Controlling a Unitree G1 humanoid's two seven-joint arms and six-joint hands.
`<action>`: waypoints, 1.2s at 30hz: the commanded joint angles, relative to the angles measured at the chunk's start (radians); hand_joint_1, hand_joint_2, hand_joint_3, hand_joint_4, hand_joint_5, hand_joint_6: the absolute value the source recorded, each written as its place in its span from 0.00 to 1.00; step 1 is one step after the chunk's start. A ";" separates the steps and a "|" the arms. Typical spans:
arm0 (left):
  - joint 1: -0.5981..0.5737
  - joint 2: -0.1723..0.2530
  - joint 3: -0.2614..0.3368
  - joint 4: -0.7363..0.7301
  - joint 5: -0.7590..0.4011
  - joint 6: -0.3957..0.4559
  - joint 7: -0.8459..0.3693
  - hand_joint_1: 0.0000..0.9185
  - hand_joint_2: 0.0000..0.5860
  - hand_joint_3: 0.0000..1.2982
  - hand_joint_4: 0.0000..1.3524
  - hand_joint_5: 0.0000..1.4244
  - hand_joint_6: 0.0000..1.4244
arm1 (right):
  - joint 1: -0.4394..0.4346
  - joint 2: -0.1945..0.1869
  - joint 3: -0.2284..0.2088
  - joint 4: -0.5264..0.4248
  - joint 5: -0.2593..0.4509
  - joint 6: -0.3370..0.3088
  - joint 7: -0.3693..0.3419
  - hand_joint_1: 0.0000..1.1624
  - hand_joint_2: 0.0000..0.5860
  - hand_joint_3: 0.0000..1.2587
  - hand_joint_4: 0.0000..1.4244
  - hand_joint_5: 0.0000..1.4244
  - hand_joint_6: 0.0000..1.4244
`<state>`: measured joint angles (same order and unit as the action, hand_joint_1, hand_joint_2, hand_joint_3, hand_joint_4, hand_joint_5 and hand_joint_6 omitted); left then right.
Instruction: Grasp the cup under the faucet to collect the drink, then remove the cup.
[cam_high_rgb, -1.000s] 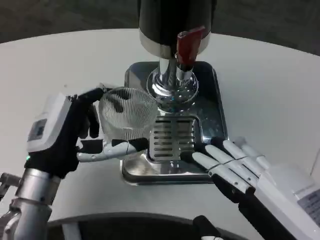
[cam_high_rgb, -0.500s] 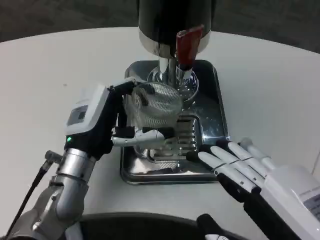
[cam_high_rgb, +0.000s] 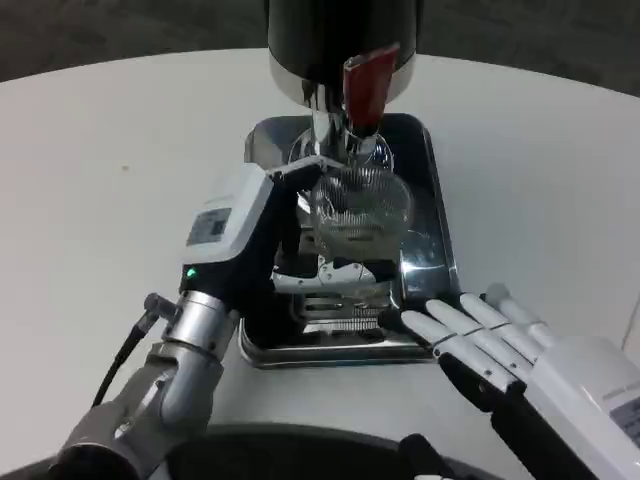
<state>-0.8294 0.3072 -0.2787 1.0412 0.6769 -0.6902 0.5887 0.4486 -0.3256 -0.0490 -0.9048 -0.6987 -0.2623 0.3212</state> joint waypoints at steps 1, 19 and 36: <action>-0.015 0.001 -0.038 0.029 0.013 0.000 0.019 0.69 0.00 0.72 0.77 0.82 0.92 | 0.008 -0.001 -0.004 0.007 -0.004 -0.014 -0.014 0.25 0.80 0.11 0.06 0.04 0.00; 0.010 0.017 -0.075 0.029 -0.010 0.022 0.060 0.33 0.10 0.31 0.29 0.48 0.45 | 0.003 0.008 0.001 0.006 -0.008 0.013 -0.005 0.25 0.80 0.11 0.07 0.04 0.00; 0.086 0.046 -0.025 -0.055 -0.086 -0.001 0.020 0.02 0.00 0.13 0.16 0.36 0.25 | -0.006 0.010 0.013 0.003 -0.015 0.036 -0.003 0.25 0.80 0.12 0.07 0.05 0.00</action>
<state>-0.7830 0.3392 -0.3227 1.0145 0.6188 -0.6689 0.6334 0.4365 -0.3214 -0.0360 -0.9016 -0.7124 -0.2306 0.3211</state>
